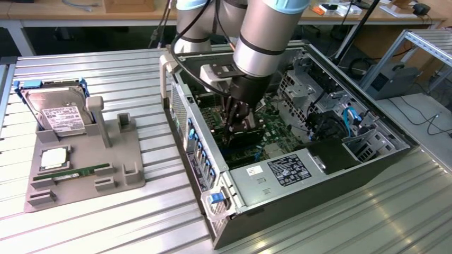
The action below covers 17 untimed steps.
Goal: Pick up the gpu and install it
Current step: 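Press down on the gpu until it lock into place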
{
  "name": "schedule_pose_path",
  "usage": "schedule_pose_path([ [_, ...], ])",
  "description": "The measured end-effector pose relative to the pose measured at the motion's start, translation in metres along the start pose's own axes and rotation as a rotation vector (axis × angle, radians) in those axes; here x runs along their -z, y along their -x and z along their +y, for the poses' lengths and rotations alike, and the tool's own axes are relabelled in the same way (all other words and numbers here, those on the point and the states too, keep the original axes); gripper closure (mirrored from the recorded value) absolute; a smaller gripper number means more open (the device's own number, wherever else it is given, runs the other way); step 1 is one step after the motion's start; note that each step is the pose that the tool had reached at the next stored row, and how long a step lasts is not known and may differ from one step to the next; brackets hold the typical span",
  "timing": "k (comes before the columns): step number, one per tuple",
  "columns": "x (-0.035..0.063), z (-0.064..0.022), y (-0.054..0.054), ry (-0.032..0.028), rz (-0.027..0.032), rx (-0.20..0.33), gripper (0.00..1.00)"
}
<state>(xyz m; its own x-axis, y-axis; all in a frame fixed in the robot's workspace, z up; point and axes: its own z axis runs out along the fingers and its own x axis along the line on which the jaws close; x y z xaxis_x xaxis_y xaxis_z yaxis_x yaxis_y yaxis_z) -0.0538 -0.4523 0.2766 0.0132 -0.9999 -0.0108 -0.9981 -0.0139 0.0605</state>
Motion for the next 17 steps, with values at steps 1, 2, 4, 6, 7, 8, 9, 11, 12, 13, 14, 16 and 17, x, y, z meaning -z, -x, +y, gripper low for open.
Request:
schedule_pose_path([
  [1, -0.0004, 0.0007, 0.0, -0.0001, -0.0002, 0.0, 0.9],
  [2, -0.0006, 0.0018, -0.001, -0.0002, -0.0004, 0.0, 0.9],
  [4, -0.0008, 0.003, -0.002, -0.0003, -0.0007, 0.001, 0.9],
  [6, -0.0008, 0.0038, -0.005, -0.0001, -0.0007, 0.002, 0.9],
  [7, -0.0007, 0.0041, -0.007, -0.0001, -0.0005, 0.003, 0.9],
  [8, -0.0008, 0.0044, -0.009, -0.0002, -0.0006, 0.004, 0.9],
  [9, -0.0008, 0.0045, -0.01, -0.0001, -0.0005, 0.005, 0.9],
  [11, -0.0006, 0.0044, -0.01, -0.0001, -0.0004, 0.006, 0.9],
  [12, 0.0001, 0.0044, -0.01, 0.0, -0.0001, 0.006, 0.9],
  [13, 0.0024, 0.0046, -0.01, -0.0005, -0.0004, 0.006, 0.9],
  [14, 0.0047, 0.0047, -0.01, -0.0006, -0.0003, 0.006, 0.9],
  [16, 0.0048, 0.005, -0.009, -0.0007, -0.0003, 0.008, 0.9],
  [17, 0.0045, 0.0053, -0.005, -0.0006, -0.0002, 0.01, 0.9],
])
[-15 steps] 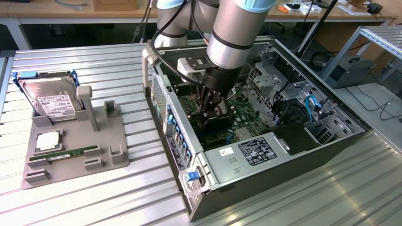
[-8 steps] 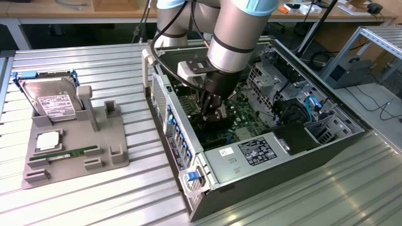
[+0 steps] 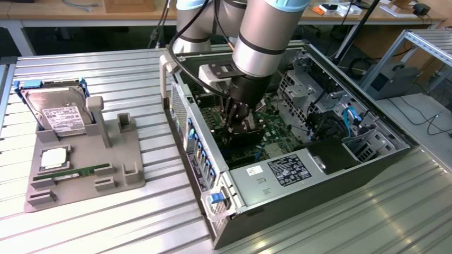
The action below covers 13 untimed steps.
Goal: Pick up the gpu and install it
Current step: 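Press down on the gpu until it lock into place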
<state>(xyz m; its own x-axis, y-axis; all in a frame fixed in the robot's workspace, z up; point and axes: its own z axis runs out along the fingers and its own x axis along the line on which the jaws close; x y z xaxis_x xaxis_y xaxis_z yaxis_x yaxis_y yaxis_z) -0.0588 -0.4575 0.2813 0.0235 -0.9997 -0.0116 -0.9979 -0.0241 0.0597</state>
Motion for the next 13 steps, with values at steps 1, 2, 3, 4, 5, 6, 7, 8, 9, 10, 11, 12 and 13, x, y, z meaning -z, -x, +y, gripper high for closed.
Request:
schedule_pose_path([
  [1, -0.0006, 0.0004, 0.0026, 0.0, 0.0001, 0.001, 0.9],
  [2, -0.0016, 0.0011, 0.0042, 0.0, 0.0001, 0.002, 0.9],
  [3, -0.0031, 0.002, 0.0059, 0.0, 0.0001, 0.003, 0.9],
  [4, -0.0047, 0.0032, 0.0071, -0.0001, -0.0001, 0.003, 0.9],
  [5, -0.0053, 0.0039, 0.0074, 0.0001, 0.0004, 0.003, 0.9],
  [6, -0.0056, 0.004, 0.0074, 0.0003, 0.0007, 0.003, 0.9],
  [7, -0.006, 0.0041, 0.0074, 0.0002, 0.0006, 0.003, 0.9],
  [8, -0.0065, 0.0042, 0.0073, 0.0002, 0.0005, 0.003, 0.9],
  [9, -0.0069, 0.0044, 0.0072, 0.0002, 0.0004, 0.003, 0.9],
  [10, -0.0076, 0.0047, 0.0068, 0.0, 0.0004, 0.003, 0.9],
  [11, -0.0079, 0.0049, 0.0064, 0.0, 0.0004, 0.004, 0.9],
  [12, -0.0081, 0.0052, 0.0059, 0.0, 0.0005, 0.004, 0.9],
  [13, -0.0084, 0.0056, 0.0051, 0.0, 0.0003, 0.004, 0.9],
])
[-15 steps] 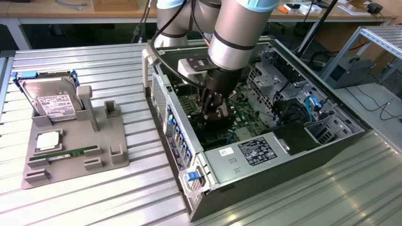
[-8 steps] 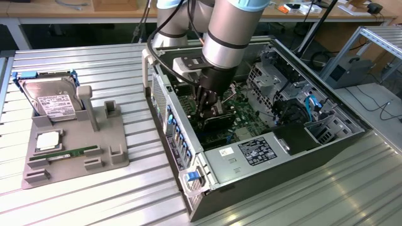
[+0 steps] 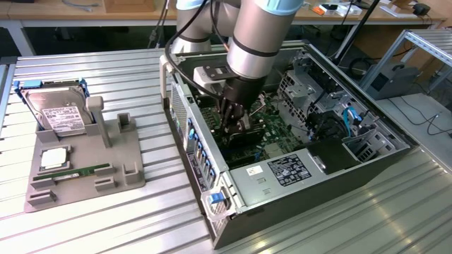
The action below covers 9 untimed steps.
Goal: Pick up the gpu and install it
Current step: 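Press down on the gpu until it lock into place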
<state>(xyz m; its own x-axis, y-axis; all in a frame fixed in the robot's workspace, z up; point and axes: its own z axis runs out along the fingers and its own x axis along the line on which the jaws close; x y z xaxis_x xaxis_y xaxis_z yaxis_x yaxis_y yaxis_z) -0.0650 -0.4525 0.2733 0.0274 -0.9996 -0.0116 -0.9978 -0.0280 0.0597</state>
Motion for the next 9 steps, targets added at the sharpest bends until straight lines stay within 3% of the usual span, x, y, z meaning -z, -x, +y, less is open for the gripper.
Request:
schedule_pose_path([
  [5, -0.0011, 0.0027, -0.008, 0.0004, 0.0011, 0.014, 0.9],
  [9, -0.0028, -0.009, -0.008, 0.0007, 0.0019, 0.024, 0.9],
])
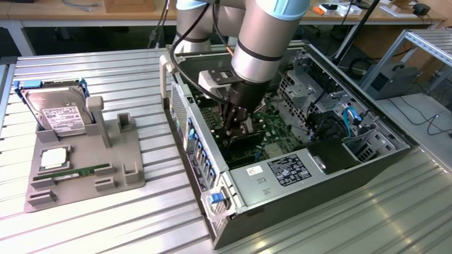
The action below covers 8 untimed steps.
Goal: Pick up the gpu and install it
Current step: 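Press down on the gpu until it lock into place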
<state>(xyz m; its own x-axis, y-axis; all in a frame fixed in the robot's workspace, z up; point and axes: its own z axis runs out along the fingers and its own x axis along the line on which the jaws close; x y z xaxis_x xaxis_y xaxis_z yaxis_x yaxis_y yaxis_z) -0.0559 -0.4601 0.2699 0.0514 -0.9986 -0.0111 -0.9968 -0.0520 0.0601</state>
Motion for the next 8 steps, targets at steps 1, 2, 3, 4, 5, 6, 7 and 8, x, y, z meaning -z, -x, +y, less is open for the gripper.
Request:
schedule_pose_path([
  [1, 0.0001, -0.0052, 0.0, 0.0008, 0.0001, 0.003, 0.9],
  [2, 0.0002, -0.0118, -0.001, 0.0019, 0.0, 0.005, 0.9],
  [3, 0.0003, -0.0166, -0.001, 0.0029, 0.0002, 0.008, 0.9],
  [4, 0.0005, -0.0225, -0.001, 0.004, 0.0004, 0.011, 0.9],
  [5, 0.0007, -0.0255, -0.001, 0.0042, 0.0005, 0.012, 0.9],
  [6, 0.0022, -0.0286, -0.001, 0.0036, -0.0003, 0.014, 0.9],
  [7, 0.0132, -0.0291, -0.001, 0.0043, 0.0004, 0.014, 0.9],
  [8, 0.0175, -0.0293, -0.001, 0.0041, 0.0003, 0.014, 0.9],
])
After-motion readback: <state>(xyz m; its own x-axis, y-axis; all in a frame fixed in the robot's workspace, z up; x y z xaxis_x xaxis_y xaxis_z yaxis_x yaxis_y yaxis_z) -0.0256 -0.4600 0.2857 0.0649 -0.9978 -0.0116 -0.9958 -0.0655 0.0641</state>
